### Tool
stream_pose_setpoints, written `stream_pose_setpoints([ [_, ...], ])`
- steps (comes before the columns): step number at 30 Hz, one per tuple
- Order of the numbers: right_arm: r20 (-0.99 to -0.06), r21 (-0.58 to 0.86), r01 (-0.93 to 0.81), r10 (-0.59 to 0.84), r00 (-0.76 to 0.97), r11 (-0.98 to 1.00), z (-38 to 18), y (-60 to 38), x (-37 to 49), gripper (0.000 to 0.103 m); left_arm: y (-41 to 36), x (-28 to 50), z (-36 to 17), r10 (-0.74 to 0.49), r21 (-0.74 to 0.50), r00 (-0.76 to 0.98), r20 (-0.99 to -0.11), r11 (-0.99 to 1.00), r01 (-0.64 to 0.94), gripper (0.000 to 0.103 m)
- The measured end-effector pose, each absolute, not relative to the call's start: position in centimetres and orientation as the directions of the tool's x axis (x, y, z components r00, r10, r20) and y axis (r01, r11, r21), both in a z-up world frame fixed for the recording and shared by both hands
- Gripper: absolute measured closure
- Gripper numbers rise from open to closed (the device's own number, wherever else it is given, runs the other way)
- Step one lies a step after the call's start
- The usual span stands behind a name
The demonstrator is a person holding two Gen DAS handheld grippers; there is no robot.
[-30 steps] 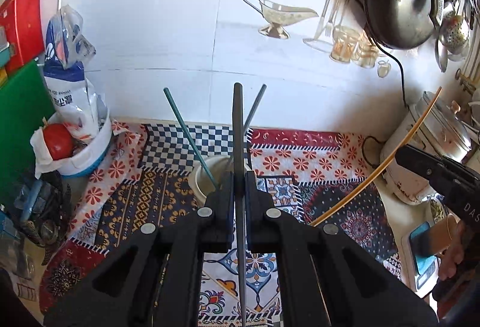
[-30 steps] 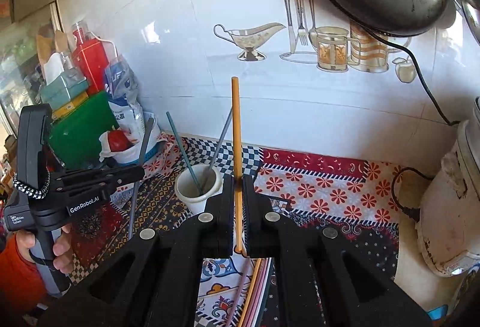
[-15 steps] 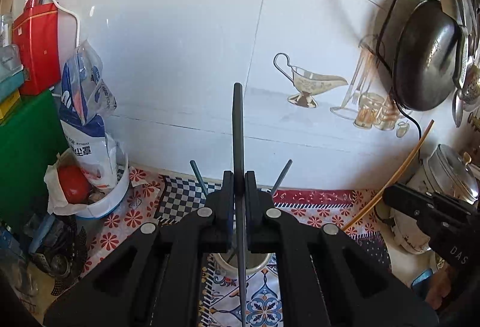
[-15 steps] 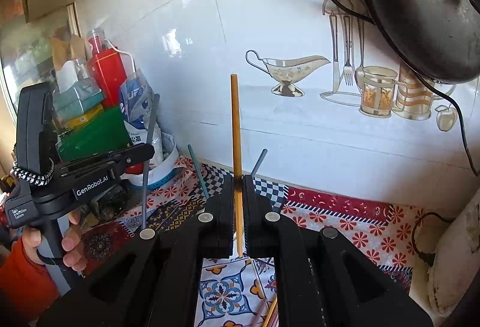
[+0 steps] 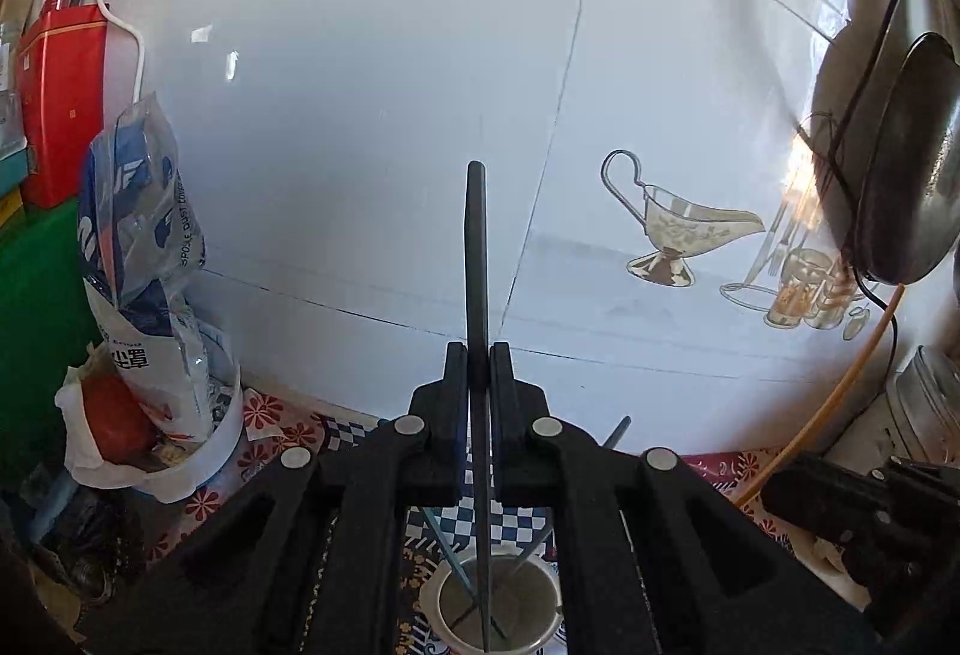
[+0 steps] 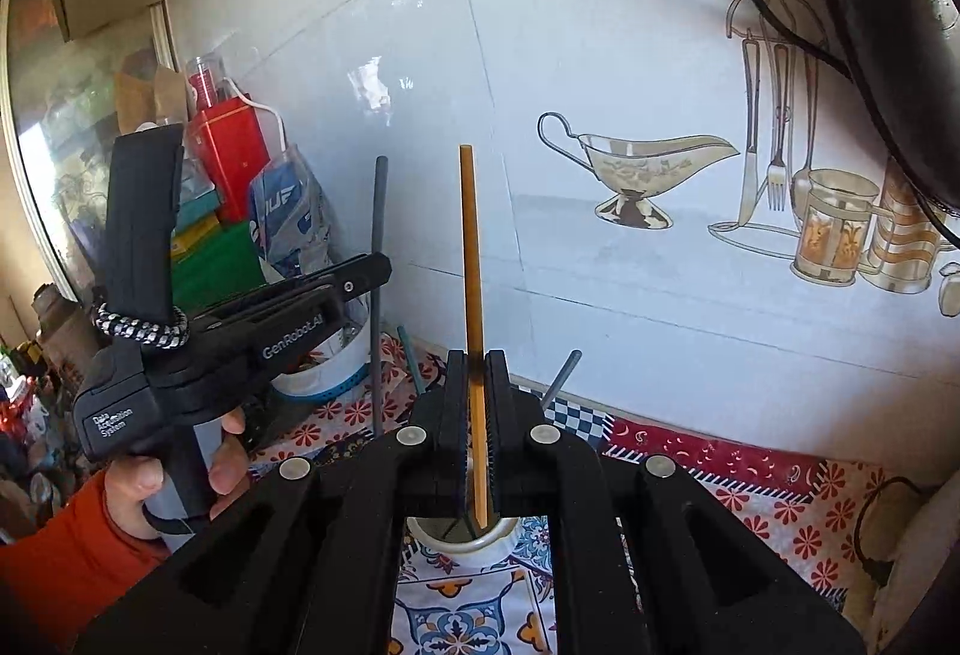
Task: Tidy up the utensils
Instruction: 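Lower both sticks into the cup and open both tools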
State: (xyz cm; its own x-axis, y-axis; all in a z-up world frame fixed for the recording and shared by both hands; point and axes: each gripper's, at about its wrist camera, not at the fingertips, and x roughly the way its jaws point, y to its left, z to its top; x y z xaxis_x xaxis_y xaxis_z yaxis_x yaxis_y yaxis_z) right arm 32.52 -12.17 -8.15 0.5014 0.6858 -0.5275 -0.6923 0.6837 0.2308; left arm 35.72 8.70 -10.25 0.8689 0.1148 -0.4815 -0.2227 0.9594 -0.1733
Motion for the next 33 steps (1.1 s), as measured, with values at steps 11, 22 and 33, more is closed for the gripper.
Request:
stream_pose_setpoints([
  [11,-0.604,0.255,-0.691,0.669,0.433,0.677,-12.4,-9.9,34.4,0.098,9.2,38.3,-15.7,0.107,-0.15,0.813,-0.572,0.961,-0.231,0.098],
  [22,-0.694,0.253,-0.687,0.623,0.362,0.681,-16.1,-8.3,35.4,0.098,8.9,38.0,-18.4,0.059,-0.142,0.75,-0.659,0.969,-0.201,0.098],
  [33,-0.728,0.229,-0.701,0.597,0.338,0.676,-16.6,-8.3,34.9,0.098,7.9,35.5,-16.3,0.059,-0.109,0.742,-0.668,0.978,-0.176,0.096],
])
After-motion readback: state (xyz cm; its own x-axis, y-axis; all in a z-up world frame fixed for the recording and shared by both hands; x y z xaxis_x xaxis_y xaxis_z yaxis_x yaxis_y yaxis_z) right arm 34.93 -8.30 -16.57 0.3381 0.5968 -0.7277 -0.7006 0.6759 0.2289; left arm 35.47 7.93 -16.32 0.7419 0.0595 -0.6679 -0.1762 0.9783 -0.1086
